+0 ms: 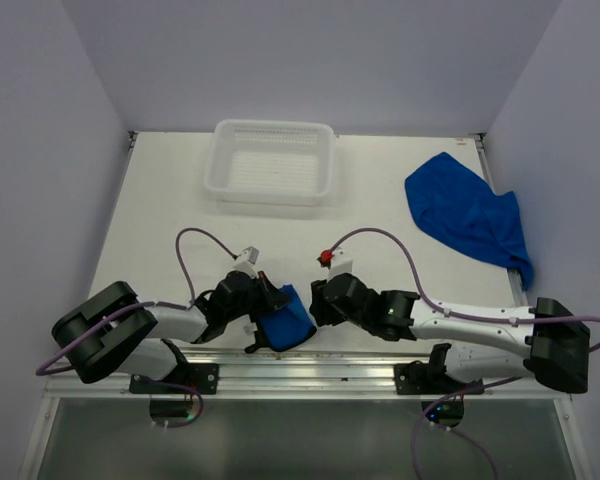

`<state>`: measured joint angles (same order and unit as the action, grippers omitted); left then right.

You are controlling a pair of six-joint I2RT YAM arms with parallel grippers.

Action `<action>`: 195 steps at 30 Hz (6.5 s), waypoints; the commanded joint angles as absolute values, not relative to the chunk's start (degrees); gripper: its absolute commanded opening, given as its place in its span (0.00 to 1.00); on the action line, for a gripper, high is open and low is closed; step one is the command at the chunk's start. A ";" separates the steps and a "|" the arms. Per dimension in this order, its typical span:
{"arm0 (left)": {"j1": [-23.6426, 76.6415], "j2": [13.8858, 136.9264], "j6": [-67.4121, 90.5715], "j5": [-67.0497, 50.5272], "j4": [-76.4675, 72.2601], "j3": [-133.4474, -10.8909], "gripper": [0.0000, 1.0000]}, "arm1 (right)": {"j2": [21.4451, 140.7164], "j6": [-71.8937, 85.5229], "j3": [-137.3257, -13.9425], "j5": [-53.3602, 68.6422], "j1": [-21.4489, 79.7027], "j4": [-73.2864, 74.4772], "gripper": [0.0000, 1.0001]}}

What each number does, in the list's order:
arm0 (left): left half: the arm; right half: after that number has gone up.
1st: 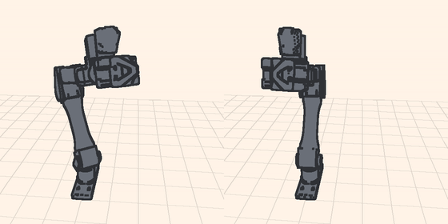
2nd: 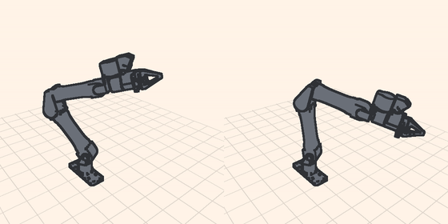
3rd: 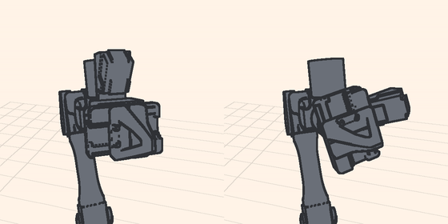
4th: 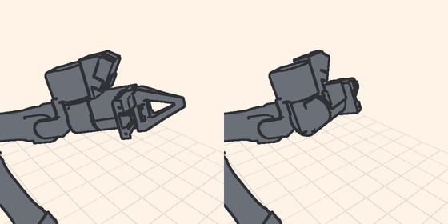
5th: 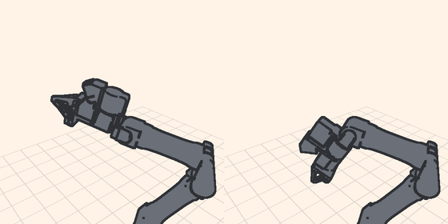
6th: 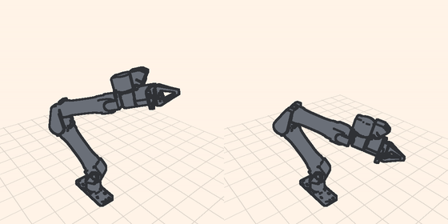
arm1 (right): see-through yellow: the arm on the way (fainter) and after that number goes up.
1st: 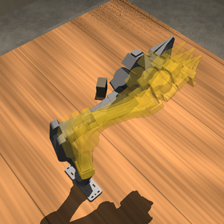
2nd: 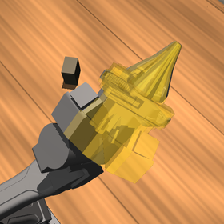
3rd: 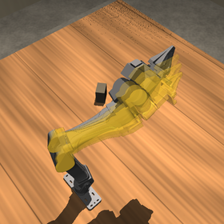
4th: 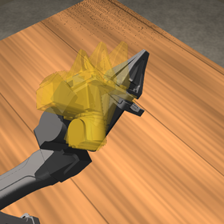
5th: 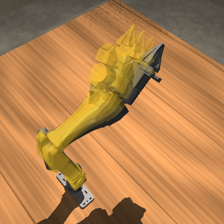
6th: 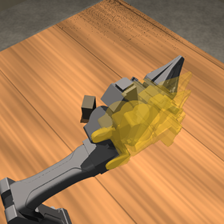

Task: Roll the towels
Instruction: Roll the towel

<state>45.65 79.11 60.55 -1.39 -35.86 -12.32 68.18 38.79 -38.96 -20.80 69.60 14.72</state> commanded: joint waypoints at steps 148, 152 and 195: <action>45.88 72.95 63.81 4.66 -42.10 -0.79 0.00 | 87.89 52.39 -34.97 -2.10 69.24 -5.81 0.47; 45.97 72.60 63.72 4.66 -41.92 -0.79 0.00 | 90.52 51.68 -38.40 -7.37 71.54 1.13 0.42; 44.74 68.47 62.31 -5.97 -18.62 -22.59 0.61 | 92.72 45.97 -50.10 -31.55 75.14 28.83 0.00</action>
